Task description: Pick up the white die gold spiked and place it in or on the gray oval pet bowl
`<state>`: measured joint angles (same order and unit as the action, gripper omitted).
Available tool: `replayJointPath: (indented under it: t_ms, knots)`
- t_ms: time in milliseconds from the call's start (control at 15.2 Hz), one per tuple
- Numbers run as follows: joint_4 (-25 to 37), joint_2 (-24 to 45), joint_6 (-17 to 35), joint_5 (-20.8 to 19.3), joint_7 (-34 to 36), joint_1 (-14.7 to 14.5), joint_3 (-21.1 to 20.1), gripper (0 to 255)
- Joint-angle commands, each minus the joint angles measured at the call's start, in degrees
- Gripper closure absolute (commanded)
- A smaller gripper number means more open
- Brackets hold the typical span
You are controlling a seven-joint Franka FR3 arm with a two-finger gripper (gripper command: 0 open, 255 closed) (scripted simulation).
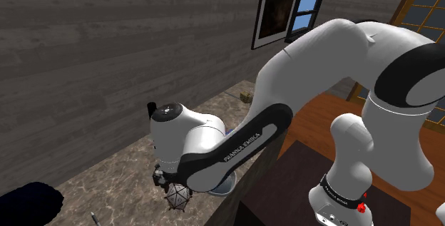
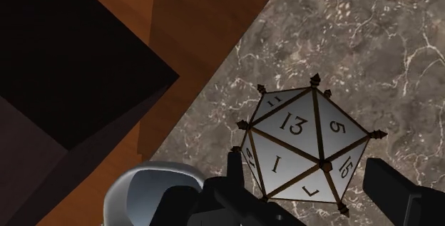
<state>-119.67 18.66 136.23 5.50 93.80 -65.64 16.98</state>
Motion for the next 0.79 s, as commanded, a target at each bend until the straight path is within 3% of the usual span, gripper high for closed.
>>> replayJointPath:
  t_ms: [0, 726]
  knots:
    - [-2.49, -1.93, 0.65, -0.4, -2.08, 1.23, 0.93, 255]
    - [-12.31, -9.85, 3.08, -2.8, -14.9, 9.09, 7.15, 255]
